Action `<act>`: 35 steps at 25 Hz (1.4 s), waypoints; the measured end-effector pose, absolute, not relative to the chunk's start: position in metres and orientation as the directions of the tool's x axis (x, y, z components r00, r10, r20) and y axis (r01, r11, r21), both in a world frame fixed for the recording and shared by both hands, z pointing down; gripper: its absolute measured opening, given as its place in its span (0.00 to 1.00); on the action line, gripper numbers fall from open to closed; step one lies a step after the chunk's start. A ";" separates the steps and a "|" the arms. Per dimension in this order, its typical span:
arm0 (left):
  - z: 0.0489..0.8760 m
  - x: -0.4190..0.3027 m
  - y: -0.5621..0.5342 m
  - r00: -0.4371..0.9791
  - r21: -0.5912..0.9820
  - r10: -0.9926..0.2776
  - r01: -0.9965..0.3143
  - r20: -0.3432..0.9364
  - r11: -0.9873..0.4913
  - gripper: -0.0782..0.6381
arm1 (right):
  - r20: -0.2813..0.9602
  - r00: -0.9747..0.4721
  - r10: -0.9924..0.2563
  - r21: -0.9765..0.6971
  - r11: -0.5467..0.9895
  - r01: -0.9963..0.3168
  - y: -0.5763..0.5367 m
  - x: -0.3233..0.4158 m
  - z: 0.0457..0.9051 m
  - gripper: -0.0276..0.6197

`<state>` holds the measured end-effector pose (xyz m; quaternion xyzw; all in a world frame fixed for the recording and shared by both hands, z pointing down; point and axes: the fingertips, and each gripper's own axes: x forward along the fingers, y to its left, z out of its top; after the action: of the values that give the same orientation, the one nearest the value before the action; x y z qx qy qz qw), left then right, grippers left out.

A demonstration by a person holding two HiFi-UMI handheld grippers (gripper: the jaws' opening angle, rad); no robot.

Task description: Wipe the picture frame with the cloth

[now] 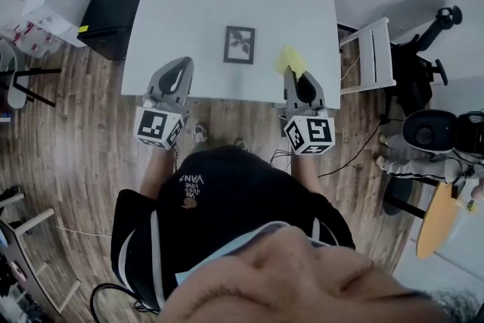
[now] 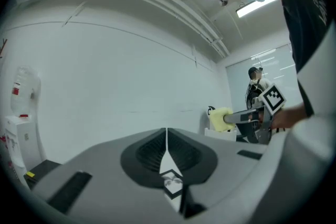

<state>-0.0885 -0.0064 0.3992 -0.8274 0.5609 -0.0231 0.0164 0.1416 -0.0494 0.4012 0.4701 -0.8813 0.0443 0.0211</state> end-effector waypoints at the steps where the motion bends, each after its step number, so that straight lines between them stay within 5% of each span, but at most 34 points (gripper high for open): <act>1: 0.398 -0.091 -0.013 0.381 -0.053 -0.924 -0.923 0.020 -0.382 0.14 | 0.078 -0.548 -0.833 -0.059 0.545 -0.836 -0.053 0.138 0.400 0.10; 19: 0.400 -0.149 -0.060 0.575 -0.067 -0.818 -0.815 0.016 -0.575 0.14 | 0.060 -0.396 -0.916 -0.070 0.392 -0.917 -0.061 0.068 0.405 0.10; 35: 0.400 -0.130 -0.104 0.579 -0.063 -0.816 -0.814 -0.007 -0.577 0.14 | 0.061 -0.426 -0.903 -0.039 0.424 -0.905 -0.117 0.076 0.402 0.10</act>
<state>-0.1302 -0.1041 0.4000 -0.8880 0.4588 -0.0115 0.0295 0.0757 -0.1170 0.4021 0.5356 -0.8437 0.0326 0.0153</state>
